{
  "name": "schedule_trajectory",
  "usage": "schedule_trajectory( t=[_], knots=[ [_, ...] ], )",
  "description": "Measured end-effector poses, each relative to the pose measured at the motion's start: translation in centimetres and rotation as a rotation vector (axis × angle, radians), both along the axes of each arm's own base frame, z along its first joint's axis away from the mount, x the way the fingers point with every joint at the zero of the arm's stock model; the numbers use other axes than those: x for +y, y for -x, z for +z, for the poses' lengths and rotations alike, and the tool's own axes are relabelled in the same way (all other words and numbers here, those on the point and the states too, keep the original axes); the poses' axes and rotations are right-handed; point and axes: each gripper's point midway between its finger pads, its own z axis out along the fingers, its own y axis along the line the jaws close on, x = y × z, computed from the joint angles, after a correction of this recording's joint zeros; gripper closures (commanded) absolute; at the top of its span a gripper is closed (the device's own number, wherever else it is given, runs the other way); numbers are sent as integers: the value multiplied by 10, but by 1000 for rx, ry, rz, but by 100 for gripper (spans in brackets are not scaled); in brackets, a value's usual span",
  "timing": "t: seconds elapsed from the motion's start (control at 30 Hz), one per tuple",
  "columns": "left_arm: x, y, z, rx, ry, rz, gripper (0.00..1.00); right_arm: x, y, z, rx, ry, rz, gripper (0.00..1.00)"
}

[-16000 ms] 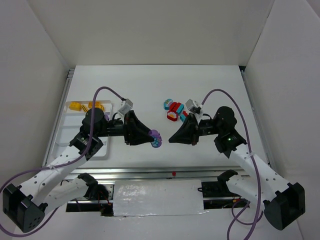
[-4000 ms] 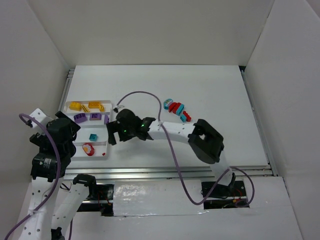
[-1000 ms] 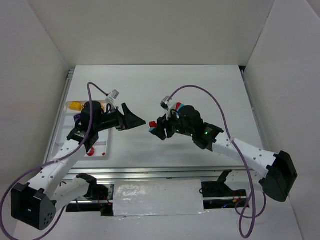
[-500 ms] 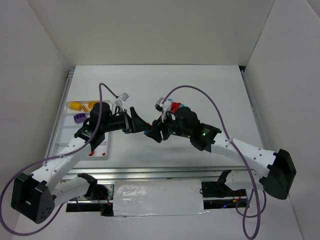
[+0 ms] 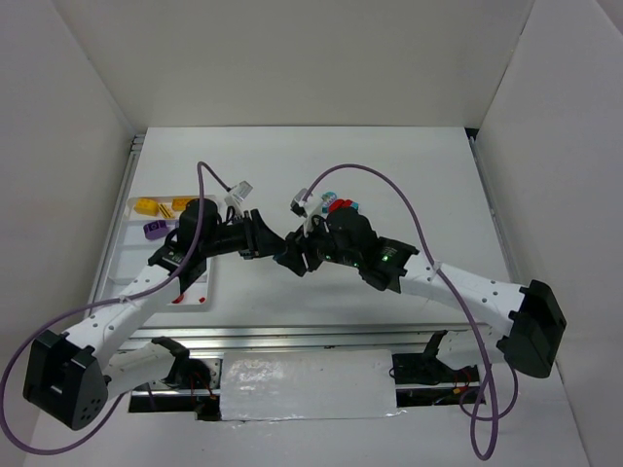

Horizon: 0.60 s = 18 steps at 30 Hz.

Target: Sort the legos into containers by color

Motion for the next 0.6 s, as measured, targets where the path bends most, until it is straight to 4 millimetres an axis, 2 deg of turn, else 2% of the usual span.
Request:
schedule_trajectory(
  t=[0.03,0.1,0.13,0.4,0.6],
  knots=[
    [0,-1,-1,-2,-4,5,100,0,-1,-1,4,1,-6,86],
    [1,-2,-2,-5,-10,8,100,1,-2,-2,10,2,-19,25],
    [1,-1,-2,-9,-15,4,100,1,-3,-2,16,0,-28,2],
    [-1,0,12,-96,-40,-39,100,-5,-4,0,45,-32,-8,0],
    [-1,9,25,-196,-25,-96,100,-36,9,24,92,-145,122,0]
  ],
)
